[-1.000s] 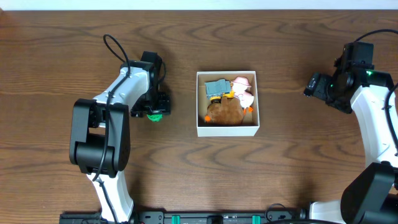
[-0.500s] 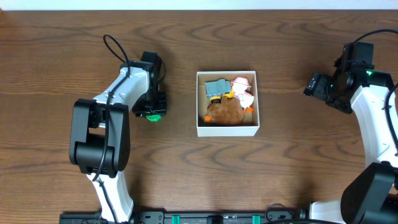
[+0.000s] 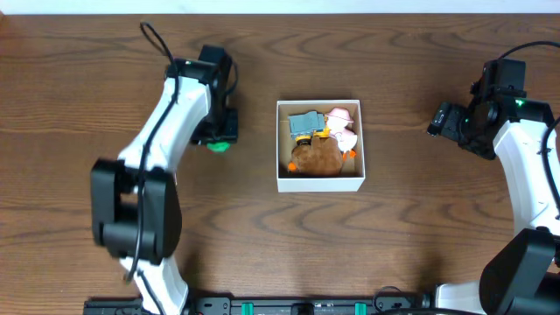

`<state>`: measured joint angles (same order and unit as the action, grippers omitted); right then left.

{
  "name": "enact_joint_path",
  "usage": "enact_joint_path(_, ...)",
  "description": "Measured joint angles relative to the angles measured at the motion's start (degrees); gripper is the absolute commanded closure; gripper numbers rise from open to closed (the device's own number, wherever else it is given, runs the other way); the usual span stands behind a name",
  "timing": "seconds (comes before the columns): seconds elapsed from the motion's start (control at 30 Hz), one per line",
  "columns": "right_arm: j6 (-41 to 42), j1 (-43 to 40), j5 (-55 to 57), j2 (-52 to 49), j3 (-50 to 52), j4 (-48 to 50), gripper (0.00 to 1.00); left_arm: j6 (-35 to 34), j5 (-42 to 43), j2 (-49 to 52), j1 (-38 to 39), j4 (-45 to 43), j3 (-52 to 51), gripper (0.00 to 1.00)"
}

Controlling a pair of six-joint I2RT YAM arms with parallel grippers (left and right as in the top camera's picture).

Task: Pack container
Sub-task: 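Carry the green toy into the box and release it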

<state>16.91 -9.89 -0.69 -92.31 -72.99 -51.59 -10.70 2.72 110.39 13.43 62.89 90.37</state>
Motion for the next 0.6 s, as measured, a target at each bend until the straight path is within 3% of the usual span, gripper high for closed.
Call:
enact_joint_path(0.27,0.0,0.0,0.0,0.0,0.0,0.09,0.08,1.79,0.09,-11.65,14.45,-3.45,1.66,0.66)
enact_joint_path(0.53,0.0,0.0,0.0,0.0,0.0,0.02,0.08,6.78,0.11,-9.94,23.34,-7.02,1.64,0.65)
enact_joint_path(0.6,0.0,0.0,0.0,0.0,0.0,0.0,0.08,7.41,0.09,-9.33,23.54,-7.04,1.64,0.43)
